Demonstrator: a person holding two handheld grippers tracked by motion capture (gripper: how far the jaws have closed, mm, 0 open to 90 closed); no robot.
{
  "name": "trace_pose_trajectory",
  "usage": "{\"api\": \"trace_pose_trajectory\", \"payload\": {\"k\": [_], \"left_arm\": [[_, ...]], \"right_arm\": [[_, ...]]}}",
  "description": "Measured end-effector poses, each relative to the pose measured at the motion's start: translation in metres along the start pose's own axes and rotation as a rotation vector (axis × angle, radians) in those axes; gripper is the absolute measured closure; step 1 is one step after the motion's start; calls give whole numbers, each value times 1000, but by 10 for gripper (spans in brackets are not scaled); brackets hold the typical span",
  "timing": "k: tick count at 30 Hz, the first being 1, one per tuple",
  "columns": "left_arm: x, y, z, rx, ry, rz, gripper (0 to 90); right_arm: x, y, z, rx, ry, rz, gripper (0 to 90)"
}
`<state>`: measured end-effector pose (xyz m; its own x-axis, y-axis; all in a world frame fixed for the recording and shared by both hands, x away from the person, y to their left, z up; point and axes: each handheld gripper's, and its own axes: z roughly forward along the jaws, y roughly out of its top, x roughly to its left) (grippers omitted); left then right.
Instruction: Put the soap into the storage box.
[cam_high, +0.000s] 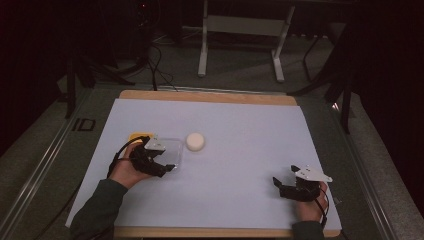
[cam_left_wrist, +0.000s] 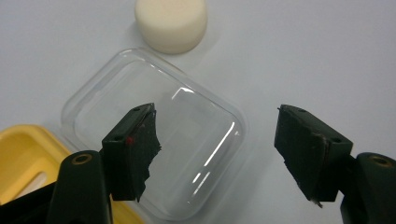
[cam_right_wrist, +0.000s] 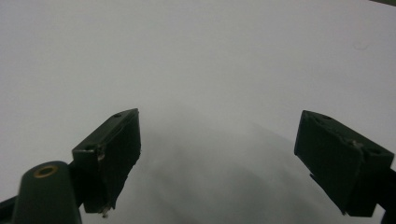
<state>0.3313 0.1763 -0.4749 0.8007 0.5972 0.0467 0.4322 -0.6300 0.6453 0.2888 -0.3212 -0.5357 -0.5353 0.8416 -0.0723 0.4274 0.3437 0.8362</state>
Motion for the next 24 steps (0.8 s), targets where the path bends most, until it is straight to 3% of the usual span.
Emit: {"api": "trace_pose_trajectory", "payload": {"k": [18,24], "left_arm": [[14,23,11,7,-25,36,287],[17,30,16,31,-23,49,283]], "right_arm": [[0,0,0,3,1,-1,145],[0,0,0,3,2,-2,145]]}}
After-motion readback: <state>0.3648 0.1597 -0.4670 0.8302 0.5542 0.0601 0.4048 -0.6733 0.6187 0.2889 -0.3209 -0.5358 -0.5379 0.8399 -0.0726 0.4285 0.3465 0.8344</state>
